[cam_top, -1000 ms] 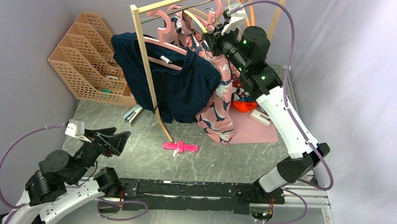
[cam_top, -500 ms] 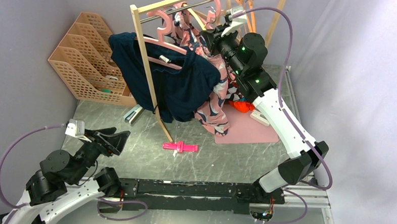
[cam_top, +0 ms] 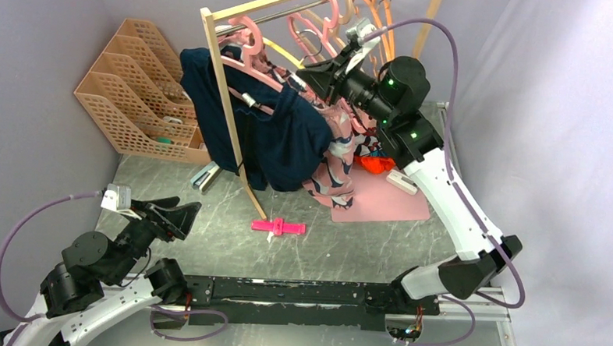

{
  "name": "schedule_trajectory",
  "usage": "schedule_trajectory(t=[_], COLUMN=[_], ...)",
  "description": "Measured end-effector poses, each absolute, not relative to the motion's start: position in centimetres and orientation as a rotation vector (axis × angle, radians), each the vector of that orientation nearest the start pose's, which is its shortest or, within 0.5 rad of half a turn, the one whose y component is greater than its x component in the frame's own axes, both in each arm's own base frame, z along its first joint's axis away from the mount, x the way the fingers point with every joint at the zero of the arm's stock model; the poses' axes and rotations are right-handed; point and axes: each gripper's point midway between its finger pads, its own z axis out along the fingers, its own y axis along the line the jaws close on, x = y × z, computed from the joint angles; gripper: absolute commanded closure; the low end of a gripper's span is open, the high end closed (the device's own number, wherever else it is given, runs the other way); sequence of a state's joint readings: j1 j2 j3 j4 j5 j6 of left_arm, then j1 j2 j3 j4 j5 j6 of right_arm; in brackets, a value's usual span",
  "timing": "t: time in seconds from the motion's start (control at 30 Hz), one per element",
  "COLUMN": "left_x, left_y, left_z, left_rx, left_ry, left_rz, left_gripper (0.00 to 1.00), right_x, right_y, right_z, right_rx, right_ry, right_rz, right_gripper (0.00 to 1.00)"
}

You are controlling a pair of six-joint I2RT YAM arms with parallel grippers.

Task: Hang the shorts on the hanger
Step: Place the hanger at the clothesline.

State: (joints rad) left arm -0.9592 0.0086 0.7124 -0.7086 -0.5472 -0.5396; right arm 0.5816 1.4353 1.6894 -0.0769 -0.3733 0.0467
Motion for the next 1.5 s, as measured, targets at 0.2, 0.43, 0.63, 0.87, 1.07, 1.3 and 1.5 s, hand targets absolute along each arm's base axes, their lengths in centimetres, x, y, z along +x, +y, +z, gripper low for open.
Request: schedule_trajectory(t=[0.2,0.43,0.63,0.87,1.07,1.3,1.5], left_x=[14.0,14.0,14.0,14.2,14.2,14.3,14.4], left_y=[-7.2,-7.1,-7.2,-7.5,-7.5,-7.6,-7.6], left_z=[28.3,28.3,28.3,28.0,28.0,27.9,27.8], left_rx=[-0.102,-0.104,-0.102,-0.093,-0.093,-0.092,-0.091], left_ry=[1.621,1.621,1.623,1.644,1.644,1.646,1.652], left_rz=[-0.739,-0.737,-0.735,-0.720,-0.720,-0.718,-0.711], left_gripper=[0.21,0.21,0.21,0.22,0.22,0.22,0.22], right_x=[31.7,32.9,32.8,34.2,36.3,37.2,37.9], right_y=[28.4,24.6,22.8,24.2,25.7,25.8,26.2], right_z=[50.1,49.0,48.4,48.2,47.9,49.3,51.1], right_rx=[-0.658,-0.536,-0.512,-0.523,-0.515,-0.471,-0.457], right_ry=[1.310,1.437,1.477,1.457,1.431,1.372,1.329], right_rz=[0.775,0.574,0.491,0.507,0.523,0.516,0.519], right_gripper=[1.00,1.00,1.00,1.00,1.00,1.00,1.00])
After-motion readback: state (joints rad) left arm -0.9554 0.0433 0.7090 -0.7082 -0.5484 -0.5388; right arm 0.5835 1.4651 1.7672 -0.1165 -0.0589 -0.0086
